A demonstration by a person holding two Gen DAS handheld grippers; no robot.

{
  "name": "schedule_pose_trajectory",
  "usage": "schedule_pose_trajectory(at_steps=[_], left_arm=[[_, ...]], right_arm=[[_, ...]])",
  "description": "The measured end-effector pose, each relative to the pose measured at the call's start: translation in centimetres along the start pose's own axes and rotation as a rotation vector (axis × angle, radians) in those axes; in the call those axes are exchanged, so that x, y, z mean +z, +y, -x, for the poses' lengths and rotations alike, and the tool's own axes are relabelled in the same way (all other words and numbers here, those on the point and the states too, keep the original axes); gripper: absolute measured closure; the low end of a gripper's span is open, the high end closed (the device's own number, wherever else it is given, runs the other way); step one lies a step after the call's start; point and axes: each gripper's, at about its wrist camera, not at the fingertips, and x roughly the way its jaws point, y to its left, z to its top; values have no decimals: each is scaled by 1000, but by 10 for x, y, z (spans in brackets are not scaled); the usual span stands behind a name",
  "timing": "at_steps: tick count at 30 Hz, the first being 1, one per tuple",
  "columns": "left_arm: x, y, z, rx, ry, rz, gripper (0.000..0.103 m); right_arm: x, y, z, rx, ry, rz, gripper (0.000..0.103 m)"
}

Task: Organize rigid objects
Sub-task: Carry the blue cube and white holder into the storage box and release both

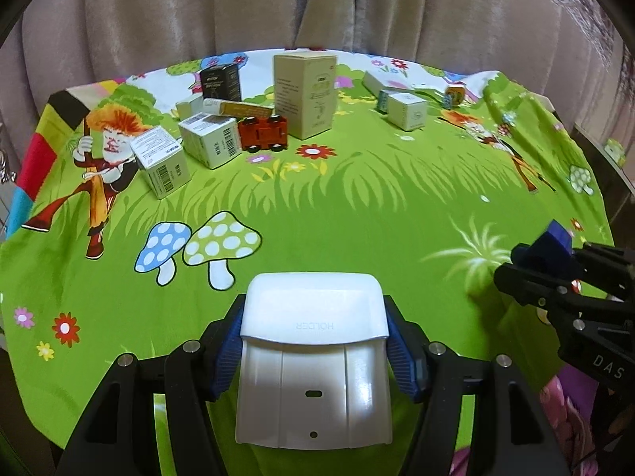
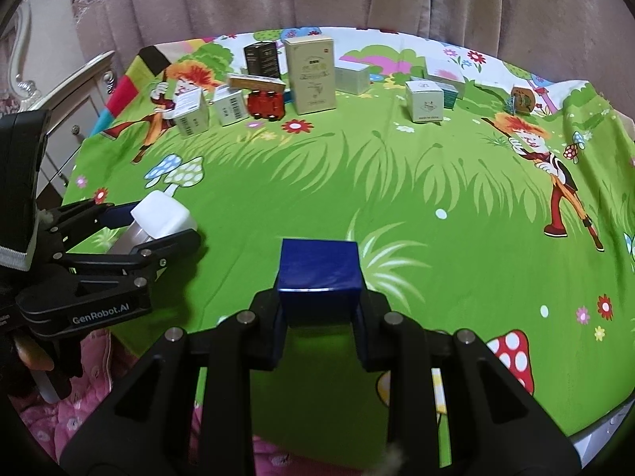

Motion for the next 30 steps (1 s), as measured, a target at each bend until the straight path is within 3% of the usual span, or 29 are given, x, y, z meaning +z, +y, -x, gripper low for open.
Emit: schedule_pose_trajectory(at_steps=[16,30], left_arm=[[-3,-59,37,-46,-44,-147,39],[-4,-121,62,-114,-72,-304,39]], right_arm=[[-32,-18,64,-47,-59,-17,72],[-66,-60,113,-112,-101,-123,72]])
